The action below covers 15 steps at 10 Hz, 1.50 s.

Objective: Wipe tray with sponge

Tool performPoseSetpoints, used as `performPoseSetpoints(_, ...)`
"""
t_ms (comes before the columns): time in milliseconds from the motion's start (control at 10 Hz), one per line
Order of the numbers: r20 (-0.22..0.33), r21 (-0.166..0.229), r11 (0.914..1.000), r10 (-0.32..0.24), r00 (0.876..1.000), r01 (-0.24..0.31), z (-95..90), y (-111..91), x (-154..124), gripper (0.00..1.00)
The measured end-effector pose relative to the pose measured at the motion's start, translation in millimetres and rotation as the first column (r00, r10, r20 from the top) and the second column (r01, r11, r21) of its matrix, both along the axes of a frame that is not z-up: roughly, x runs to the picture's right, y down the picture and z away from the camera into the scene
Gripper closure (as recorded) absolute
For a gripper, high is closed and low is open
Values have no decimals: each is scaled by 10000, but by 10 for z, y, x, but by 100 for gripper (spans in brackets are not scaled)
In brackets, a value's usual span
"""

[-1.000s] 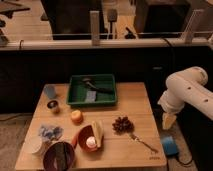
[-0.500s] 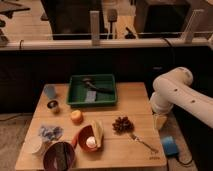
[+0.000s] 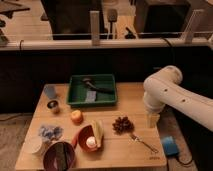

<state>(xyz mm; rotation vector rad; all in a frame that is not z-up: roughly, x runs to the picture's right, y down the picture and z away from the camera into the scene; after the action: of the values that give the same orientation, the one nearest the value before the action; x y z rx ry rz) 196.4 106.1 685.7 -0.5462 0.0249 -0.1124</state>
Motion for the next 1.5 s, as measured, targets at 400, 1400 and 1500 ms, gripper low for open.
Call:
performPoseSetpoints(400, 27, 215, 9994, -257, 9997, 257, -22, -105, -164, 20)
performPoseSetpoints(1400, 374, 970, 9950, -260, 9990, 223, 75, -431, -919, 20)
performPoseSetpoints(1500, 421, 1035, 9944, -253, 9988, 208, 83, -451, -943, 20)
